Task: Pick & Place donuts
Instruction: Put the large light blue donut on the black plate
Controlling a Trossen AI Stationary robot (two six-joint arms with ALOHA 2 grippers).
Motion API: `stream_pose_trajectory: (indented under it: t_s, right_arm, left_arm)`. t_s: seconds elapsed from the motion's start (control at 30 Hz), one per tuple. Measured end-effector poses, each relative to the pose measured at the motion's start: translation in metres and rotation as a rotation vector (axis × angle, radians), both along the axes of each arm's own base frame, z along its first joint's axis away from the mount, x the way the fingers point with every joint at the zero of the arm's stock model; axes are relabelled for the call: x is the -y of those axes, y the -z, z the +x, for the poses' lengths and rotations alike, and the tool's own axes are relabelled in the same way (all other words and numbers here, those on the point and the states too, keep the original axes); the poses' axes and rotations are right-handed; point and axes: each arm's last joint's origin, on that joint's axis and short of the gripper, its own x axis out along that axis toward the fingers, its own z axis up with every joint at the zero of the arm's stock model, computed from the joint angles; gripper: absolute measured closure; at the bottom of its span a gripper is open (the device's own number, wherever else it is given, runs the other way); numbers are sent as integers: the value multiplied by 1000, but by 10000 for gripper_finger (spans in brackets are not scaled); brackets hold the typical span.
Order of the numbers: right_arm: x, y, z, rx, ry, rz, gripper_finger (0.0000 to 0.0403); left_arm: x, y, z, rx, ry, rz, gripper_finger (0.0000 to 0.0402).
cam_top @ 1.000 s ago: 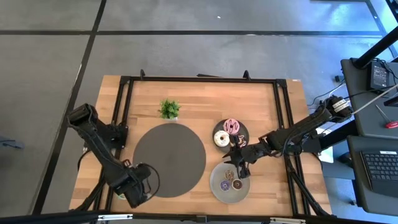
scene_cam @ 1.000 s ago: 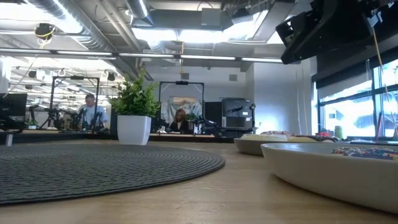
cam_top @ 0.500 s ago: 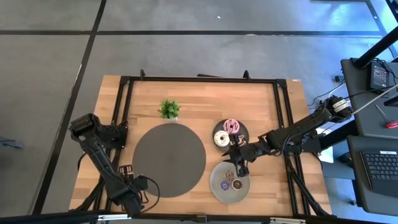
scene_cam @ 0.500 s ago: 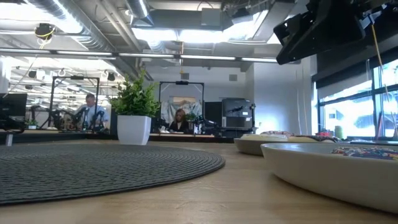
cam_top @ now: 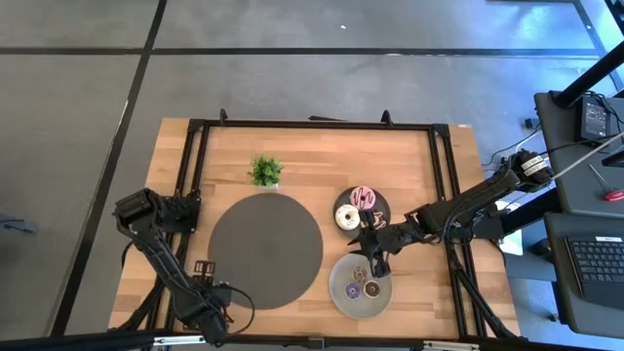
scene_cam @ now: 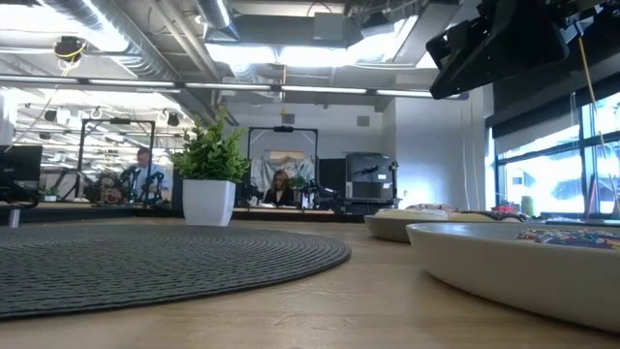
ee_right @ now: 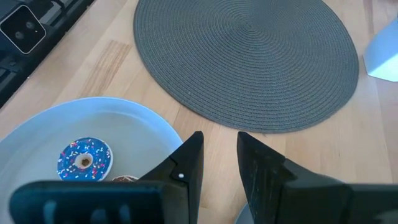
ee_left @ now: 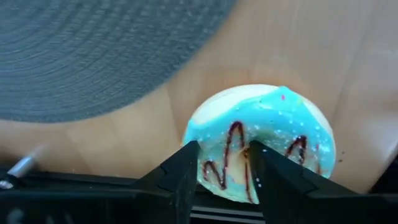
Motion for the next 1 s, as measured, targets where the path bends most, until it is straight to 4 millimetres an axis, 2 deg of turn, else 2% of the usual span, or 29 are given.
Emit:
stream_pose_trajectory:
  t_s: [0.23, 0.57, 0.7, 0.8, 1.0]
  right_arm:
    - [0, 0, 0, 0, 0, 0, 303]
    - [0, 0, 0, 0, -2, -2, 303]
    - [0, 0, 0, 0, -3, -3, 303]
    - [0, 0, 0, 0, -3, -3, 303]
    - [1, 0, 0, 0, 1, -3, 303]
  left_arm:
    - [2, 9, 0, -56, 49, -9, 279]
    - [-3, 7, 4, -55, -20, 5, 388]
    - [-8, -9, 6, -7, -113, -6, 391]
    - [-13, -29, 11, 114, -213, 7, 391]
    - [-47, -67, 35, 458, -480, 88, 394]
